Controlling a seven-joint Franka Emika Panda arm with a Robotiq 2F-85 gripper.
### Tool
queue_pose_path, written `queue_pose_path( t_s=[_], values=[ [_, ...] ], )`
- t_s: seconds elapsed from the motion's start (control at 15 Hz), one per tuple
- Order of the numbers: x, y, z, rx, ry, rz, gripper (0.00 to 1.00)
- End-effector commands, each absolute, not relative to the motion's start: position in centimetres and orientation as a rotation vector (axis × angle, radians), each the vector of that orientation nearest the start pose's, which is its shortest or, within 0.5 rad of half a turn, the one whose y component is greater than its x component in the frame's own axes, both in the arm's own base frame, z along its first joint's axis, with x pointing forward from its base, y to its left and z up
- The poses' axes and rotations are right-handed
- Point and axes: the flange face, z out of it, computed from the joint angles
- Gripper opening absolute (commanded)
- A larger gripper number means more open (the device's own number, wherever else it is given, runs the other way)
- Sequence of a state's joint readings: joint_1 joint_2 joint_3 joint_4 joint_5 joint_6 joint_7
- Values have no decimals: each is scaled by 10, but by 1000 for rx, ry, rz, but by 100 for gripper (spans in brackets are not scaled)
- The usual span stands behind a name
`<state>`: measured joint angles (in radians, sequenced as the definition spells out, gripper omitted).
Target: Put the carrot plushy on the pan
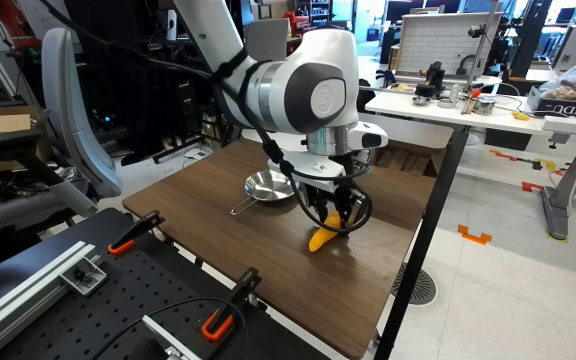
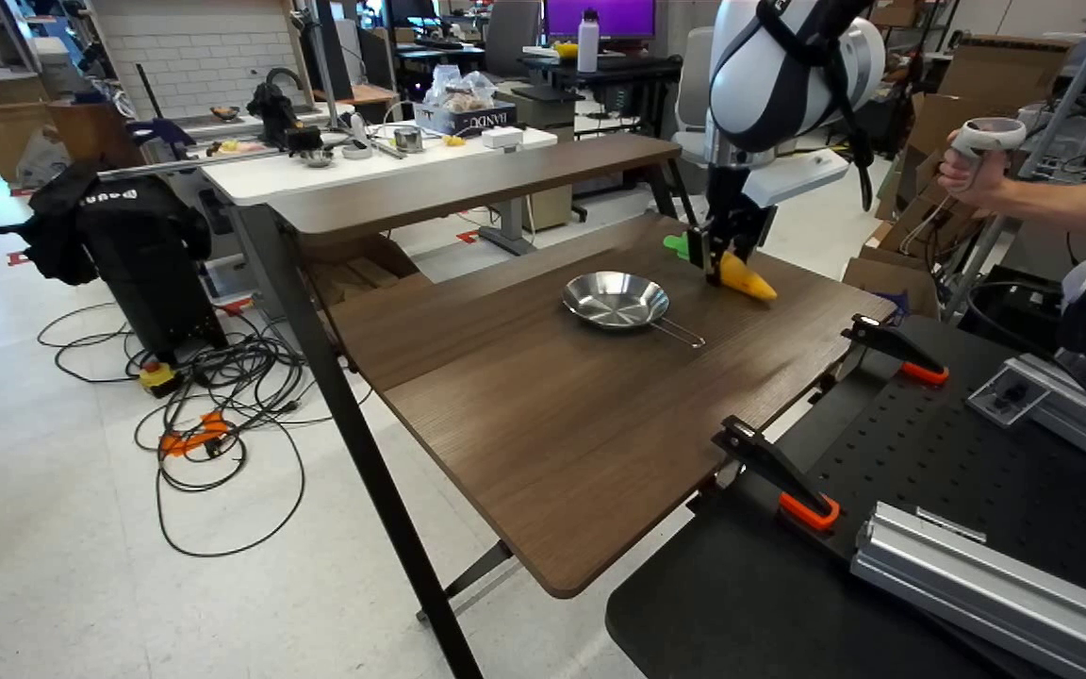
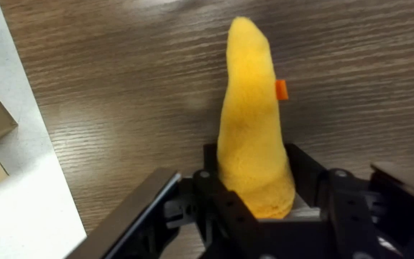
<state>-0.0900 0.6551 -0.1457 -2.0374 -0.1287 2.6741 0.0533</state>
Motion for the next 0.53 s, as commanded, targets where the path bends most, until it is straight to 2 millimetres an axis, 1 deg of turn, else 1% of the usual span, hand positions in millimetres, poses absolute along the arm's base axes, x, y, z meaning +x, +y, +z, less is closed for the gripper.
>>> queue_pose_path(
  t_s=[0.0,0.07,0.2,0.27,0.33,0.4,0.47],
  values=[
    [575,-139,119,-3276,250,-3,20],
    [574,-138,123,-3272,256,-1,12],
    [571,-134,134,-3263,269,16,0],
    [570,-131,139,-3253,266,10,4],
    [568,-128,146,-3249,262,15,5],
    [566,-123,155,-3245,251,27,1],
    [566,-119,161,-3238,241,15,3]
  ],
)
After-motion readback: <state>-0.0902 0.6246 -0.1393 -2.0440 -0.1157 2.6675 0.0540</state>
